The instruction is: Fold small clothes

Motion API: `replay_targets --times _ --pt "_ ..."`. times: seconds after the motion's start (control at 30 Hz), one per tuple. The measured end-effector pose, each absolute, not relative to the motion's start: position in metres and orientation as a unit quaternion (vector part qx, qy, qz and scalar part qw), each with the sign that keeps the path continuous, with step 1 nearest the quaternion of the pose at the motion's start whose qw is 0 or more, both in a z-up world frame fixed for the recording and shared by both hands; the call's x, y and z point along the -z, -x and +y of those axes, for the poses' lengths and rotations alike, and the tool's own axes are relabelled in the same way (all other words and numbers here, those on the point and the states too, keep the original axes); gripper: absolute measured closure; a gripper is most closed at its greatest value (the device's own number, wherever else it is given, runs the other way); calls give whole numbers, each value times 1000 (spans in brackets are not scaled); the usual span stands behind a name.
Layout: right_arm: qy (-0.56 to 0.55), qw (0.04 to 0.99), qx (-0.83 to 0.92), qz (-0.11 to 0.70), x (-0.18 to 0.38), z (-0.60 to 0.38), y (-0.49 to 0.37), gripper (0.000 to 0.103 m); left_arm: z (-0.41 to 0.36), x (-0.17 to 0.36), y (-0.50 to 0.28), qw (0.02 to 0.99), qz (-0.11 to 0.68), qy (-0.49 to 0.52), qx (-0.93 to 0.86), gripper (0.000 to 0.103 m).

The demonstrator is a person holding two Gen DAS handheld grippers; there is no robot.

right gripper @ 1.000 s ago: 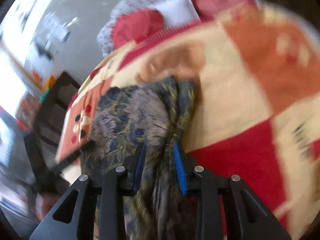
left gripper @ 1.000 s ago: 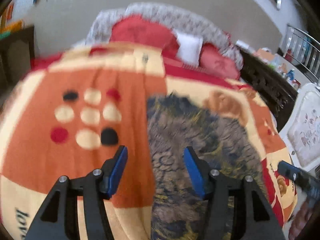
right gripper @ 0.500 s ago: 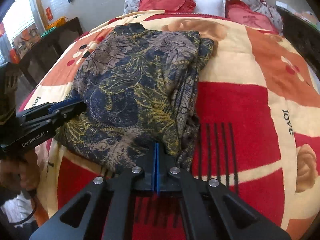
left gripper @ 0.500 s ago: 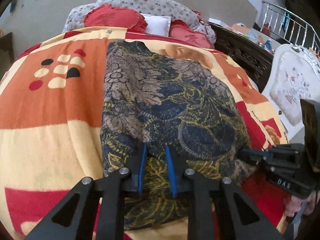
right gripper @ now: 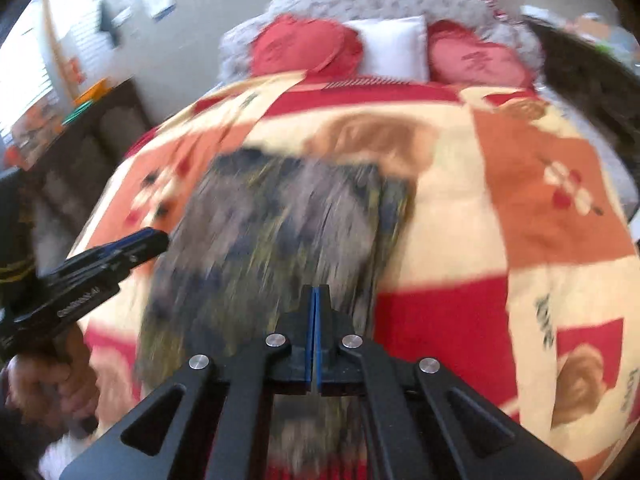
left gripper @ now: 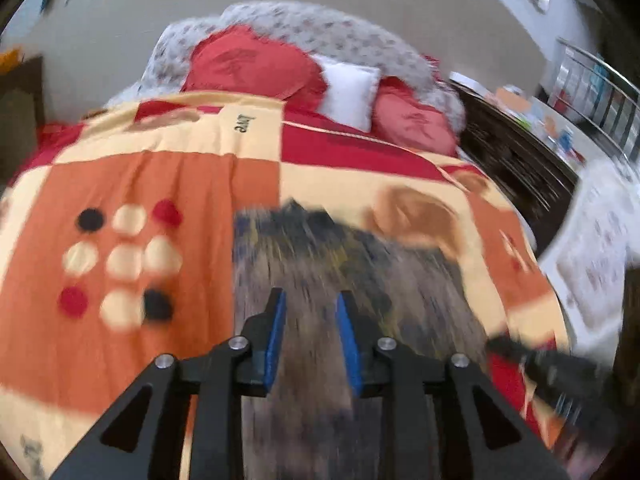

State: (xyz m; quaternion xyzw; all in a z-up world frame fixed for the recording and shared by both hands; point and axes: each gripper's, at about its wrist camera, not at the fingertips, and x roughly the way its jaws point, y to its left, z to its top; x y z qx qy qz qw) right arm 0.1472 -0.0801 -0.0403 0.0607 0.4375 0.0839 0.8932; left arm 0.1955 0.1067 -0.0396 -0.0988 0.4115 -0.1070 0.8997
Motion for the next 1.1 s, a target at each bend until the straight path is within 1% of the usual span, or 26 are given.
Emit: replay_targets --times 0.07,0.13,0.17,0.2,0.27,0.33,0.37,0.4,0.53,0.6,0.67,0.8,0.83,0.9,0.97,1.03,1.1 --pt "-91 884 -66 454 56 -75 -176 103 100 59 -235 887 445 98 79 76" --pt "-77 880 -34 468 77 -74 -196 103 93 76 -254 884 457 81 65 76" --pt "-82 871 -29 484 98 -78 -207 103 90 81 -257 889 447 77 64 75" --pt "-96 869 -38 484 108 -83 -210 103 89 86 -257 894 437 78 66 73" --pt "-87 884 -50 456 113 -86 -209 103 89 93 -252 900 423 83 66 72" --pt "-43 896 -55 438 115 -79 -208 103 94 95 -249 901 416 103 71 71" --pt "-38 899 -56 432 118 -78 -208 103 96 96 -250 899 417 110 76 68" --pt "-44 900 -59 430 118 -80 -210 103 98 97 -251 898 417 117 82 67" --pt "-58 898 -75 430 115 -84 -206 103 97 96 -249 900 411 118 84 66" --pt "-76 888 -92 444 111 -90 -207 103 97 96 -251 901 409 118 80 66" --pt "-100 878 -87 460 96 -100 -208 103 94 97 -252 903 410 112 69 66" --pt "-125 889 -45 439 63 -93 -223 102 85 97 -254 905 412 87 54 66" --pt "-120 887 -44 444 62 -85 -232 99 85 97 -254 905 412 88 55 66" --pt "-96 886 -35 453 72 -68 -248 99 88 98 -255 904 413 95 58 66" --pt "-81 878 -24 471 95 -61 -268 99 90 100 -257 901 417 100 59 66" --pt "-87 890 -33 446 107 -66 -268 99 89 101 -259 900 419 100 58 66" --pt "-88 892 -33 442 109 -68 -269 99 87 101 -261 901 421 95 54 66"
